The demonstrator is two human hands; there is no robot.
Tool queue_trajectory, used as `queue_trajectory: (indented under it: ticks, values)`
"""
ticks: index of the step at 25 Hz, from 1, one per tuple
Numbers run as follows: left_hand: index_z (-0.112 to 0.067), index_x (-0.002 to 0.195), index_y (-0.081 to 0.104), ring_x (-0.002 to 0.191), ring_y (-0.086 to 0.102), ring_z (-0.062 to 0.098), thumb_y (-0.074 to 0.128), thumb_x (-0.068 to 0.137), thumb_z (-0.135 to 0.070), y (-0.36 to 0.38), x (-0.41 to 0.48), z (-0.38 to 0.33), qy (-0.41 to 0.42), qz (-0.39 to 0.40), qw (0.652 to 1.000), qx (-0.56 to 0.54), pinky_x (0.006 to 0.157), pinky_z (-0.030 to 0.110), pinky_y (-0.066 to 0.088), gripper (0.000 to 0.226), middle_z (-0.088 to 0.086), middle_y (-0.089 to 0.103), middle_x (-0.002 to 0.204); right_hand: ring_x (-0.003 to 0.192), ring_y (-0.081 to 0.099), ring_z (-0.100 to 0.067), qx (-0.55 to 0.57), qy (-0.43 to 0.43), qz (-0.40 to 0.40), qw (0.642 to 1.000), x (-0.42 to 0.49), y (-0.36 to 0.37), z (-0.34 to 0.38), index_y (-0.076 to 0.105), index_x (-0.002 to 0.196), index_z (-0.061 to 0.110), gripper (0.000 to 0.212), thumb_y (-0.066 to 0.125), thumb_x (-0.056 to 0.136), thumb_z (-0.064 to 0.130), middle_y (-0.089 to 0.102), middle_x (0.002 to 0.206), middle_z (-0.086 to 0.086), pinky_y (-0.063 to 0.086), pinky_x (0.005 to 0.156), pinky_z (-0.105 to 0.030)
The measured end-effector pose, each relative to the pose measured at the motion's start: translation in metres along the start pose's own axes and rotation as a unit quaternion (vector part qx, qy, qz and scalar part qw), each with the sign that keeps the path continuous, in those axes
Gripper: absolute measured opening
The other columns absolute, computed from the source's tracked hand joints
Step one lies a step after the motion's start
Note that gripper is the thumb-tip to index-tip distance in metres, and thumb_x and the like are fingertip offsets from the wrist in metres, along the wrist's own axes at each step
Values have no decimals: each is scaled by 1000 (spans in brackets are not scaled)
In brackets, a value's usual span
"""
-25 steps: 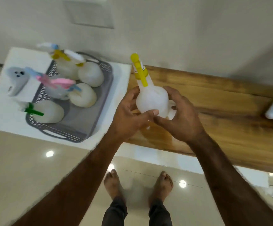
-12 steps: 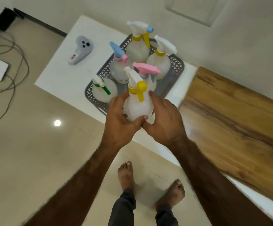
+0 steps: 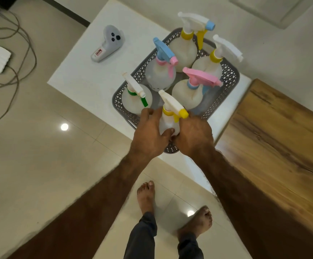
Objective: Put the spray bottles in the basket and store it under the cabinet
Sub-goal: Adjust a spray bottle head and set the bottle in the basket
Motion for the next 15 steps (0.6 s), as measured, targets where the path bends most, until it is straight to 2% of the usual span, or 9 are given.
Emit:
queue_trajectory:
  ticks: [5, 7, 9, 12, 15]
  values:
    - [-20, 151, 45, 137, 54, 32, 79, 92, -38, 8, -4, -2, -16, -14, 998, 56, 112, 44, 51, 70, 8, 44, 152, 80, 70, -41, 28, -18, -104, 994, -9, 14, -3, 59, 126, 2, 77, 91, 60, 25, 72, 91, -17, 56, 85, -50]
    - [-21, 152, 43, 139, 54, 32, 76, 93, -42, 10, -5, -2, -22, -11, 997, 72, 113, 45, 50, 71, 8, 43, 154, 87, 70, -42, 20, -38, -102, 994, -10, 18, -9, 57, 131, 2, 76, 86, 67, 31, 73, 95, -18, 51, 95, -56]
    - [-22, 153, 41, 138, 54, 32, 74, 94, -46, 12, -6, 0, -29, -18, 997, 72, 113, 46, 51, 72, 7, 44, 155, 106, 68, -42, 7, -37, -86, 996, -13, 19, -13, 53, 138, 7, 74, 77, 78, 43, 73, 110, -17, 40, 109, -60]
    - [-21, 154, 42, 138, 54, 31, 72, 94, -49, 12, -6, -1, -33, -32, 997, 65, 112, 45, 51, 72, 8, 44, 155, 130, 57, -36, 6, -8, -35, 999, -15, 22, -17, 48, 145, 16, 68, 64, 88, 52, 67, 131, -10, 19, 123, -55]
    - [-18, 155, 42, 140, 53, 30, 71, 95, -48, 8, -13, -2, -35, -26, 997, 57, 114, 46, 49, 73, 8, 49, 154, 124, 61, -35, 27, -27, -53, 998, -17, 18, -18, 55, 138, 14, 63, 65, 87, 50, 70, 125, -11, 22, 122, -56]
Point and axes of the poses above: each hand's wrist, its own x-axis towards the middle knuckle, its own y-axis out of the palm, z = x × y, the point moved 4 cm from there along x, towards the middle knuckle
